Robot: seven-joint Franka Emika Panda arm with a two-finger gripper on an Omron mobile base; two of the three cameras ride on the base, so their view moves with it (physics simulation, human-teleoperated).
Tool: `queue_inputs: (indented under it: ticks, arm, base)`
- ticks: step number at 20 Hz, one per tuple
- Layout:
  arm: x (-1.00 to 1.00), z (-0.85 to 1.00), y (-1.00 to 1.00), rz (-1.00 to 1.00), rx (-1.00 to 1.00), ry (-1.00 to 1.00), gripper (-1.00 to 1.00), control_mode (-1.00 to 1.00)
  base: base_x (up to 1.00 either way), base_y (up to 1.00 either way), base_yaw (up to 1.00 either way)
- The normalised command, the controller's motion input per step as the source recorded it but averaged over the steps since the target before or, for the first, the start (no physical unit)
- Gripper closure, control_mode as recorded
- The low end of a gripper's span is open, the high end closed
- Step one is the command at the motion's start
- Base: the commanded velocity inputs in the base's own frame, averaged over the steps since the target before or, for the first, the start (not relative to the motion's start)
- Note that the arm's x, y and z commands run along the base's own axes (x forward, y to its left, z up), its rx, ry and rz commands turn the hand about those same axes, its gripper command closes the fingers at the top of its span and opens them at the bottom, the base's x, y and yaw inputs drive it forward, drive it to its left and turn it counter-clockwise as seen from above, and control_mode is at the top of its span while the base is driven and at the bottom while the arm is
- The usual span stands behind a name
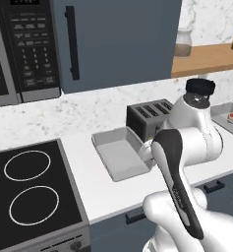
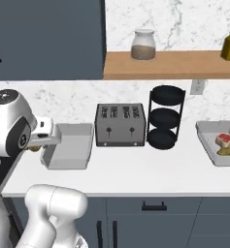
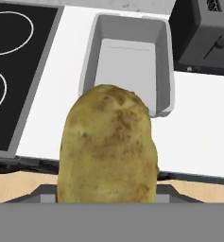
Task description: Place one potato and one steak in each tupperware on the nearby counter, to pack two identical lunches.
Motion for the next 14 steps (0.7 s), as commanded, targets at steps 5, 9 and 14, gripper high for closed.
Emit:
queue_inputs:
  ticks: [5,9,14]
  arm:
    - [0.78,-0.24,0.0,-0.08,0.01,0.0,1.0,-1.0]
    - [0.28,-0.31,0.0,-0.21,0.0,0.0,1.0,-1.0]
    - [0.66,-0.43,0.0,-0.14,0.0,0.02,1.0,-1.0]
  base:
    - [0.0,0.0,0.0]
    - [0.0,0.0,0.0]
    - [0.0,0.0,0.0]
